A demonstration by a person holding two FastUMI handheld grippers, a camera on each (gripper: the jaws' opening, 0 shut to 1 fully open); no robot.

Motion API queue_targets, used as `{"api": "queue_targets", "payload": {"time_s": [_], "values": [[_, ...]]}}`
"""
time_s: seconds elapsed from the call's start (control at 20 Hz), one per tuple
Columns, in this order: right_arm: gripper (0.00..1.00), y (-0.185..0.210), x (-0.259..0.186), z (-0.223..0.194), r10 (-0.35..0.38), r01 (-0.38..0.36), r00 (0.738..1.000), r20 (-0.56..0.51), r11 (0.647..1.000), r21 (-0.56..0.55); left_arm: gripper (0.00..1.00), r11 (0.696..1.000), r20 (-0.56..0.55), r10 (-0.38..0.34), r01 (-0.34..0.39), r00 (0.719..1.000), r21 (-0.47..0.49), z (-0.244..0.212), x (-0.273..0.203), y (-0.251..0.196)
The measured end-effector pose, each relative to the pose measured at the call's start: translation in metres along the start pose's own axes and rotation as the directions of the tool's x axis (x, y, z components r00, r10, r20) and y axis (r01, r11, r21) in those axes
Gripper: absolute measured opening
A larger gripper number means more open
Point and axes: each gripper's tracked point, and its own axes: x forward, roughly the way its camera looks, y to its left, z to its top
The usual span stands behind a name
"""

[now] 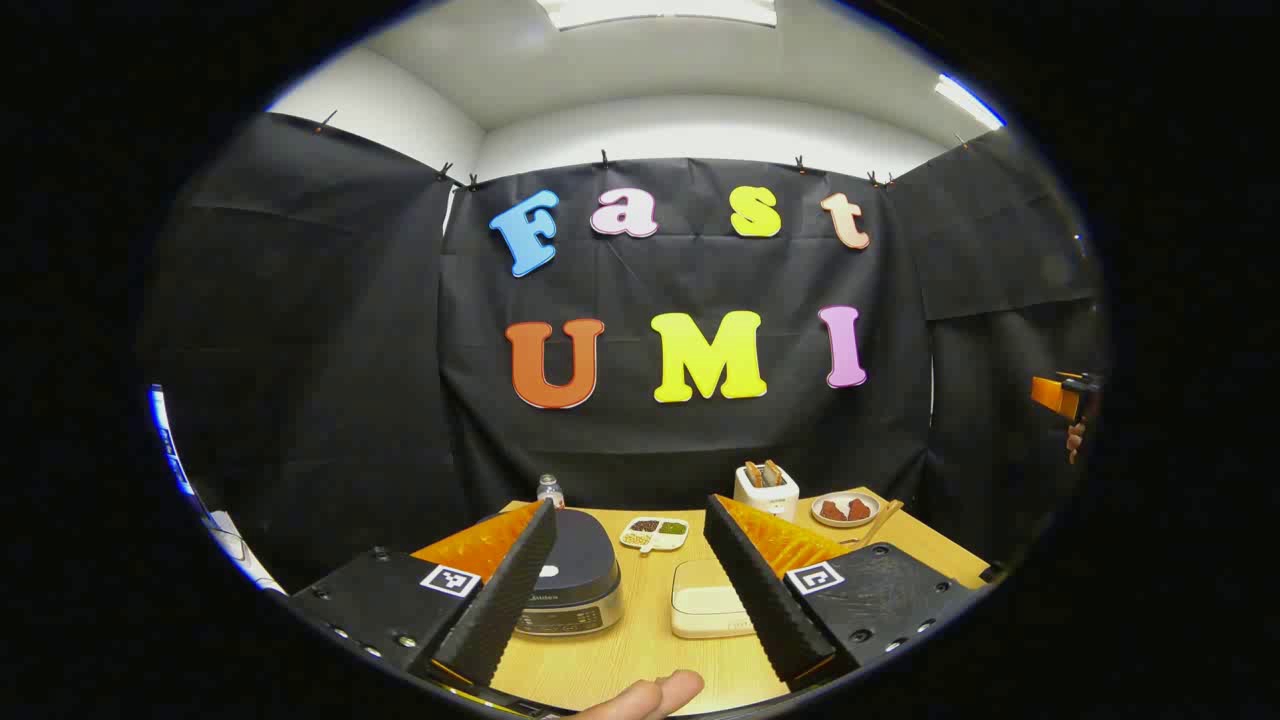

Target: Close the left gripper, press the button to open the rice cooker; take a wooden spoon from the chopstick holder with the right hand, scoop a spoonful of rice and pour it into the rice cooker, then put the wooden spoon back into the chopstick holder.

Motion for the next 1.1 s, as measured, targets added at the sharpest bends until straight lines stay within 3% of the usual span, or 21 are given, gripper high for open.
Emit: {"api": "queue_targets", "payload": {"time_s": [1.1], "values": [[0.97, -0.004, -0.007, -0.019, 0.034, -0.034, 0.999, -0.015, 0.999, 0.018, 0.96, 0.997, -0.008, 0.077, -0.077, 0.997, -0.023, -0.016, -0.012, 0.033]]}}
